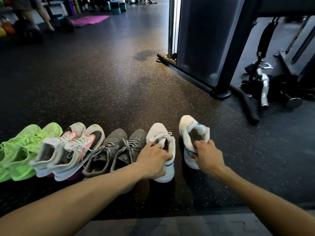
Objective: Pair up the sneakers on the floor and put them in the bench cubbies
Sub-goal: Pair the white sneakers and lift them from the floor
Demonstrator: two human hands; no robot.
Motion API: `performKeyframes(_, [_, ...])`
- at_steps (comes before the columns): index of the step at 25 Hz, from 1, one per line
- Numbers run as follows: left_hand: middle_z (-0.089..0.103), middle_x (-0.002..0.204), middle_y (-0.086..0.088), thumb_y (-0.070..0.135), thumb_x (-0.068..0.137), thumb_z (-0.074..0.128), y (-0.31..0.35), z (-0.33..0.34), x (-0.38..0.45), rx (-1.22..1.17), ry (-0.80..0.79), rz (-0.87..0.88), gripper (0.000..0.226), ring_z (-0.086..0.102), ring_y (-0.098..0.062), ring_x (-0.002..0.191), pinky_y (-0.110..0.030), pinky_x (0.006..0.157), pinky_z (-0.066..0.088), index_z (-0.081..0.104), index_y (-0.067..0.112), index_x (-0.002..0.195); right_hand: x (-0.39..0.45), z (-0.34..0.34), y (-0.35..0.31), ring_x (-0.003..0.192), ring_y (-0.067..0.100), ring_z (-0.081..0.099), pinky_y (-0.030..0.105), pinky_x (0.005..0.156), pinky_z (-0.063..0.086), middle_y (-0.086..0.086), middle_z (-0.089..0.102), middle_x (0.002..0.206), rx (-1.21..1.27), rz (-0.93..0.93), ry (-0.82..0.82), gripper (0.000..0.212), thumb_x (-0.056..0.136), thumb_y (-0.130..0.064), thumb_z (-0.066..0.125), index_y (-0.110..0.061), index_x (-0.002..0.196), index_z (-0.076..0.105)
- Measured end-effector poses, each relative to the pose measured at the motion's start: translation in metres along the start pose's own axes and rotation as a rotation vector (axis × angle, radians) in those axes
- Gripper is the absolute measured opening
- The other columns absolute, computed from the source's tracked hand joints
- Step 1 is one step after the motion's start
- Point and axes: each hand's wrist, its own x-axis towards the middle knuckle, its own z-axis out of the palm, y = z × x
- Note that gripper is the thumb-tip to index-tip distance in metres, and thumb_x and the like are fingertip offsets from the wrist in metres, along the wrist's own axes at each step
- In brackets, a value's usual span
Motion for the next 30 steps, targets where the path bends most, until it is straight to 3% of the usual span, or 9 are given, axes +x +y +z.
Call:
performKeyframes(6, [0.064, 0.111, 0.005, 0.039, 0.080, 0.068, 0.001, 0.035, -0.025, 0.018, 0.027, 0.051, 0.030, 0.046, -0.023, 0.115, -0.039, 0.102, 0.027, 0.055, 0.024, 0.103, -0.036, 0.035, -0.038, 0.110, 0.024, 0.046, 0.034, 0.067, 0.039, 0.001, 0.058, 0.110, -0.038, -0.043, -0.049, 0.013, 0.095, -0.029, 0.049, -0.021, 0.089, 0.041])
performKeyframes(10, [0.065, 0.113, 0.002, 0.032, 0.082, 0.065, 0.003, 0.052, -0.032, 0.041, -0.002, 0.104, 0.027, 0.048, -0.026, 0.115, -0.039, 0.103, 0.027, 0.057, 0.022, 0.106, -0.054, 0.051, -0.045, 0.113, 0.023, 0.046, 0.032, 0.068, 0.037, 0.000, 0.057, 0.112, -0.046, -0.026, -0.062, 0.009, 0.097, -0.029, 0.043, -0.020, 0.095, 0.046])
performKeyframes(12, [0.065, 0.111, 0.001, 0.032, 0.083, 0.066, 0.004, 0.060, -0.036, 0.021, -0.034, 0.119, 0.025, 0.050, -0.026, 0.111, -0.037, 0.101, 0.030, 0.057, 0.021, 0.103, -0.063, 0.063, -0.042, 0.111, 0.021, 0.046, 0.031, 0.068, 0.039, -0.001, 0.057, 0.112, -0.046, -0.021, -0.076, 0.011, 0.097, -0.031, 0.043, -0.023, 0.091, 0.039])
performKeyframes(15, [0.065, 0.111, 0.001, 0.034, 0.082, 0.067, 0.004, 0.066, -0.032, 0.001, -0.050, 0.112, 0.029, 0.052, -0.025, 0.108, -0.035, 0.100, 0.032, 0.055, 0.021, 0.105, -0.068, 0.076, -0.035, 0.110, 0.020, 0.048, 0.032, 0.075, 0.046, -0.003, 0.057, 0.114, -0.054, -0.018, -0.120, 0.011, 0.097, -0.034, 0.047, -0.023, 0.097, 0.046])
performKeyframes(19, [0.061, 0.117, -0.003, 0.041, 0.083, 0.067, 0.001, 0.067, -0.028, 0.024, -0.099, 0.072, 0.042, 0.053, -0.024, 0.114, -0.034, 0.111, 0.025, 0.053, 0.018, 0.115, -0.061, 0.066, -0.026, 0.110, 0.020, 0.051, 0.035, 0.084, 0.045, -0.004, 0.057, 0.114, -0.043, -0.039, -0.152, 0.032, 0.084, -0.048, 0.059, -0.023, 0.103, 0.052])
performKeyframes(23, [0.058, 0.115, 0.001, 0.059, 0.079, 0.063, 0.005, 0.050, -0.030, -0.076, -0.010, -0.026, 0.050, 0.052, -0.021, 0.110, -0.035, 0.094, 0.035, 0.054, 0.020, 0.109, -0.049, 0.046, -0.018, 0.113, 0.020, 0.050, 0.036, 0.094, 0.039, -0.004, 0.058, 0.123, -0.129, -0.081, -0.012, 0.063, 0.073, -0.066, 0.061, -0.025, 0.120, 0.054])
performKeyframes(26, [0.059, 0.110, 0.001, 0.066, 0.077, 0.061, 0.005, 0.032, -0.024, -0.117, 0.038, -0.086, 0.055, 0.053, -0.021, 0.107, -0.035, 0.089, 0.036, 0.056, 0.020, 0.107, -0.045, 0.038, -0.020, 0.114, 0.018, 0.051, 0.037, 0.099, 0.034, -0.006, 0.058, 0.122, -0.147, -0.115, 0.008, 0.069, 0.070, -0.069, 0.061, -0.026, 0.123, 0.052])
performKeyframes(30, [0.061, 0.112, -0.001, 0.066, 0.074, 0.065, 0.008, 0.035, -0.023, -0.099, -0.095, -0.091, 0.058, 0.056, -0.024, 0.107, -0.037, 0.091, 0.036, 0.061, 0.018, 0.106, -0.047, 0.040, -0.026, 0.108, 0.017, 0.055, 0.041, 0.097, 0.028, -0.007, 0.060, 0.116, -0.177, -0.139, -0.033, 0.065, 0.067, -0.068, 0.063, -0.024, 0.114, 0.054])
